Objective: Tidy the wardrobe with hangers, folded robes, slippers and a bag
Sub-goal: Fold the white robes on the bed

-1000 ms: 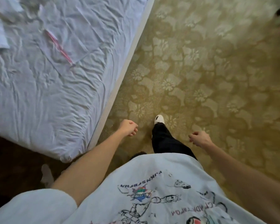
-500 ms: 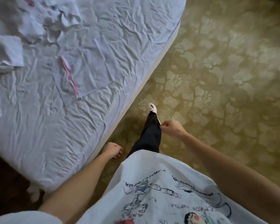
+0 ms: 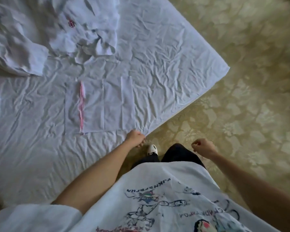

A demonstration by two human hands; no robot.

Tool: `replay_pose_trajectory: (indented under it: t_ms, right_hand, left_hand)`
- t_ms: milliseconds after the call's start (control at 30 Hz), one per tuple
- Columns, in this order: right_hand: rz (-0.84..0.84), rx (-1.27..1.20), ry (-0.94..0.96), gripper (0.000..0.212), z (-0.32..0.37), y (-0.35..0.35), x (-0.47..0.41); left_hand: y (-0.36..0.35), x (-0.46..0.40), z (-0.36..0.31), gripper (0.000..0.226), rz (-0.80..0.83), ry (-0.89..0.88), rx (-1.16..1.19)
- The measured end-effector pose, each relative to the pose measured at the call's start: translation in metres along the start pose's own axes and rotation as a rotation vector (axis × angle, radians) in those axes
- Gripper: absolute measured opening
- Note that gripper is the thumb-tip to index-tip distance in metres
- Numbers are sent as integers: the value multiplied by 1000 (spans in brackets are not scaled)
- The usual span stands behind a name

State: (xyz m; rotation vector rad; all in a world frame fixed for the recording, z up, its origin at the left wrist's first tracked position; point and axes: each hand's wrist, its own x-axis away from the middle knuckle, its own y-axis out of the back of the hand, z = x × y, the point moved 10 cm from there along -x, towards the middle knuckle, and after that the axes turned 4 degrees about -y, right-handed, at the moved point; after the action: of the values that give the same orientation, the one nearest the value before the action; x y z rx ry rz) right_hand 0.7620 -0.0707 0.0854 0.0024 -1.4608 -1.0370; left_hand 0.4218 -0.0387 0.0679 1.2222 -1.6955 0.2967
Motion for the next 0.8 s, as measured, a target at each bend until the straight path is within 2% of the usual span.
replay_pose_trajectory:
  t_ms: [133, 267, 367, 500, 633, 800]
  right_hand:
    - [47, 70, -4, 16, 9, 60, -60]
    - [116, 128, 31, 15, 49, 108, -135]
    - [149, 162, 119, 17, 115, 148, -176]
    - [171, 187, 290, 19, 235, 183, -202]
    - [221, 239, 471, 22, 352, 187, -211]
    - [312, 285, 613, 21, 447, 171, -199]
  left_hand:
    - [11, -36, -85, 20, -11, -64, 66]
    - [35, -71, -119, 19, -63, -7, 107]
    - [55, -78, -108, 20, -169, 149, 195]
    - [70, -75, -96, 19, -221, 330, 277]
    - [104, -80, -111, 21, -360, 356, 365]
    - [149, -90, -130, 18, -446, 327, 448]
